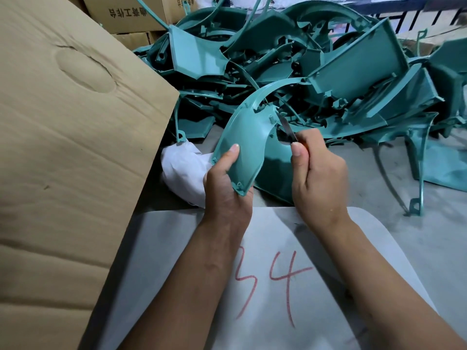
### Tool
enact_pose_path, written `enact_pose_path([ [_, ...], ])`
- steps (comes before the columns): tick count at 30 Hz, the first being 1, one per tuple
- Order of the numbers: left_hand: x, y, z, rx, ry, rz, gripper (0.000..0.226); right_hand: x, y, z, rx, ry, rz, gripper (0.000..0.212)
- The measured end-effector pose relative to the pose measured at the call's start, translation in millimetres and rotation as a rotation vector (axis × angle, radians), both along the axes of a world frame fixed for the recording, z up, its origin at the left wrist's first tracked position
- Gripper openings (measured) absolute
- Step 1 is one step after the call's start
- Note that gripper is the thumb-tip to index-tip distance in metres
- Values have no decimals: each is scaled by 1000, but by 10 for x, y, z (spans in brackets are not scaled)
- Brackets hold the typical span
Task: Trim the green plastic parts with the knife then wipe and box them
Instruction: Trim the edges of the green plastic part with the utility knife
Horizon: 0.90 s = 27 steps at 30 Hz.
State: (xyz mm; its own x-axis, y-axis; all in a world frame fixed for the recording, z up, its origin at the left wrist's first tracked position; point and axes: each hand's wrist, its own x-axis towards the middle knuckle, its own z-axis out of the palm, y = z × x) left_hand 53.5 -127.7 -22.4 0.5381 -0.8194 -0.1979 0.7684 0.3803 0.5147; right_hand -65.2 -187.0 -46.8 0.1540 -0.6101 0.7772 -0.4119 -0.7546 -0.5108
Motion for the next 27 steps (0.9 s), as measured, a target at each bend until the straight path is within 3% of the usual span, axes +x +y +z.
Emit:
enact_pose_path([
  [5, 14, 3, 8, 18, -4, 7, 12, 6, 41, -7, -47, 111, 40, 52],
  [10, -20, 12, 2, 8, -12, -3, 16, -36, -16, 14, -40, 16, -6, 44],
  [16, 24, 4, 15, 3, 21, -5, 11, 0, 65, -13, -35, 144, 48, 42],
  [21, 91, 36, -6, 8, -56, -24, 13, -64, -4, 28, 41, 4, -150, 38],
  [27, 194, 81, 48, -112, -156, -106, 22, -142, -13, 38, 56, -165, -87, 32],
])
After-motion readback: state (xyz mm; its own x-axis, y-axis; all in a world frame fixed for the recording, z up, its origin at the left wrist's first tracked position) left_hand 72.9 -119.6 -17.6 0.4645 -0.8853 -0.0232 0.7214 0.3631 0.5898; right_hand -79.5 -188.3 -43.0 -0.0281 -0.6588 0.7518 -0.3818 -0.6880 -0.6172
